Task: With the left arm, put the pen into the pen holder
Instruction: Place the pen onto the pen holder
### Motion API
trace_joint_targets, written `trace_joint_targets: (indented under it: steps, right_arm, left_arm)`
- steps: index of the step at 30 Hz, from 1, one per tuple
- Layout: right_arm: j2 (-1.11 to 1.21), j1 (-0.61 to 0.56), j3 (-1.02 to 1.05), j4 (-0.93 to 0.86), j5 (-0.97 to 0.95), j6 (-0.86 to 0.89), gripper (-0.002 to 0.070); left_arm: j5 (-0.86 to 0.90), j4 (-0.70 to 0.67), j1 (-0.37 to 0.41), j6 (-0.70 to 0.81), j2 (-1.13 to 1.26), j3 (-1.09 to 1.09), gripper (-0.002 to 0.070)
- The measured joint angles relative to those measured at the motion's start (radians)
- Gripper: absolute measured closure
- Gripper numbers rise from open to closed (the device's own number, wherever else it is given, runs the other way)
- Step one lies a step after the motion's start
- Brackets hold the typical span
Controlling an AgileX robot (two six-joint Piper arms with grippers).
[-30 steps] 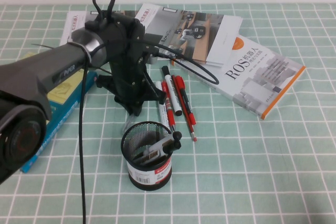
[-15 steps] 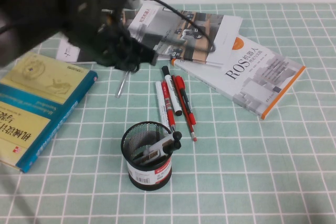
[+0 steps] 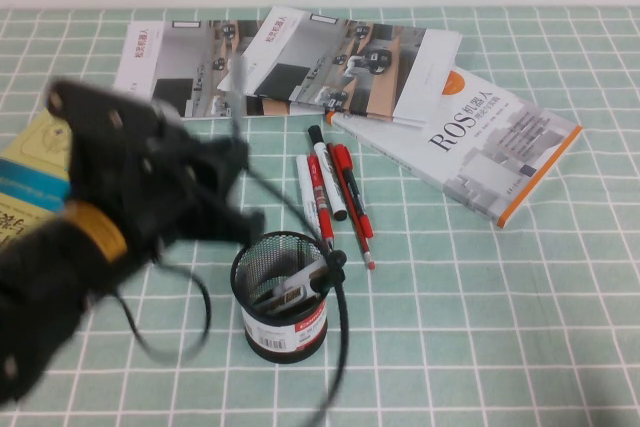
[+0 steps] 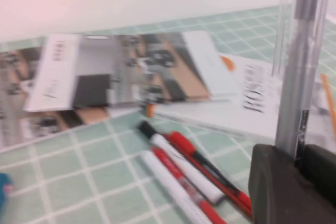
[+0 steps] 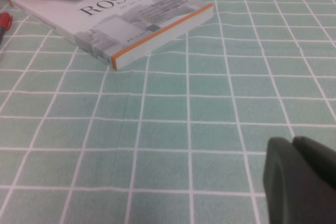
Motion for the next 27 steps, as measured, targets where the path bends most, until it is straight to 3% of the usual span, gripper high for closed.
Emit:
trace_joint_targets:
  steps: [8,15,27]
  right_arm:
    - [0.000,0.000,0.000,0.000,0.000,0.000,0.0696]
    - [0.000,0.000,0.000,0.000,0.000,0.000,0.0696]
    - [0.000,0.000,0.000,0.000,0.000,0.000,0.0696]
  left_arm:
    - [-0.279,0.139,-0.075,-0.086,0.000,0.156,0.0628]
    - [-0.332,0.244,-0.075,-0.104,0.073,0.177,0.0629]
    - [-0.403,0.264,-0.053,-0.094,0.243,0.177,0.0629]
